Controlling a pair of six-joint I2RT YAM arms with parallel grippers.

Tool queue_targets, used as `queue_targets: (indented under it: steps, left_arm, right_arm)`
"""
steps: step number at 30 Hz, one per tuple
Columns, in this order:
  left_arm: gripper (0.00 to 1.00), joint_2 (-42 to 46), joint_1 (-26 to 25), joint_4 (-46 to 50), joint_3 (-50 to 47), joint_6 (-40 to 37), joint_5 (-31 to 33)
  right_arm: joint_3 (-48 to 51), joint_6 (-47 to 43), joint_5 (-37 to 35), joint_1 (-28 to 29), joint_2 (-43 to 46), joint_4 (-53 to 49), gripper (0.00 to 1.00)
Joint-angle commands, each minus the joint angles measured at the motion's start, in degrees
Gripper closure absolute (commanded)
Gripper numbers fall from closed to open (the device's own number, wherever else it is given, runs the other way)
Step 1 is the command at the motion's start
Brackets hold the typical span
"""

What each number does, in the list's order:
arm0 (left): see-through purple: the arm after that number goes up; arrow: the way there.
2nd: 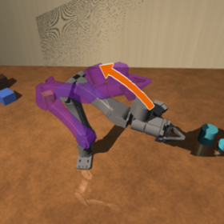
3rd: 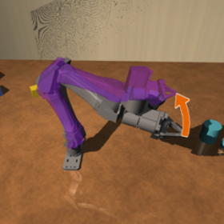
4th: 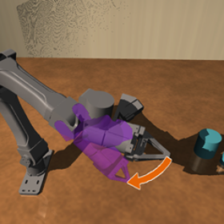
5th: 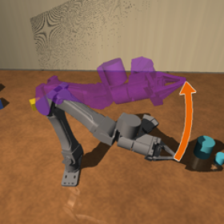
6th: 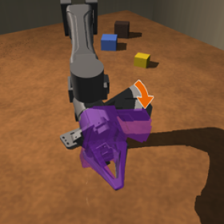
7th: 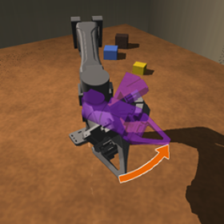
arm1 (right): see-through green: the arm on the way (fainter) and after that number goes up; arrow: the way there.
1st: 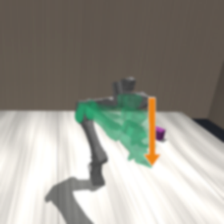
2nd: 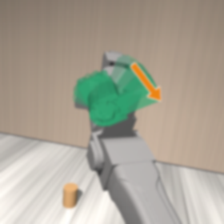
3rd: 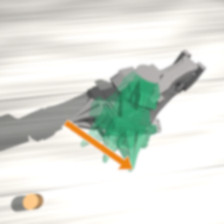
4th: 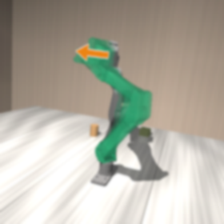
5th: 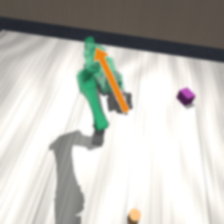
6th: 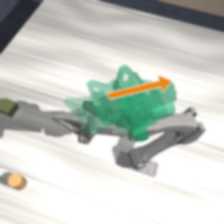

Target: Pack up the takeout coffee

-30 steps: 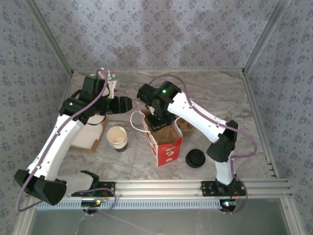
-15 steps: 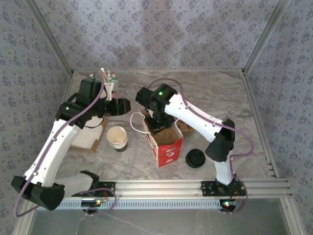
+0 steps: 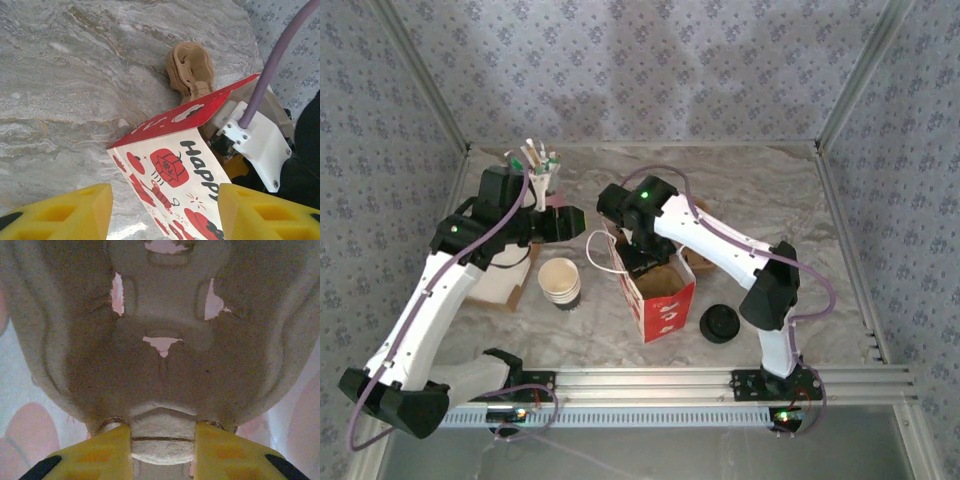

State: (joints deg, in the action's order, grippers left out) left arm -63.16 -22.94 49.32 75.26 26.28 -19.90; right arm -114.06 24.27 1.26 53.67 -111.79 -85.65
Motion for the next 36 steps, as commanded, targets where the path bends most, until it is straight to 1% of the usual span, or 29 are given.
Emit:
queue_targets:
  steps: [1,23,36]
  left_arm:
    - [0.42,2.0,0.1,-0.8,-0.2,0.7,0.0]
    - [0.42,2.3,0.1,-0.8,-1.1,0.8,0.5]
    - [0.42,2.0,0.1,-0.9,-0.8,0.7,0.6]
  right_arm:
    - [1.0,-0.8,0.7,0.4,-1.0,0.1,0.68]
    - [7.1,-1.0,-2.0,1.2,-0.8,4.6,0.68]
    - [11.0,-0.6,-2.4,1.6,-0.9,6.8,0.68]
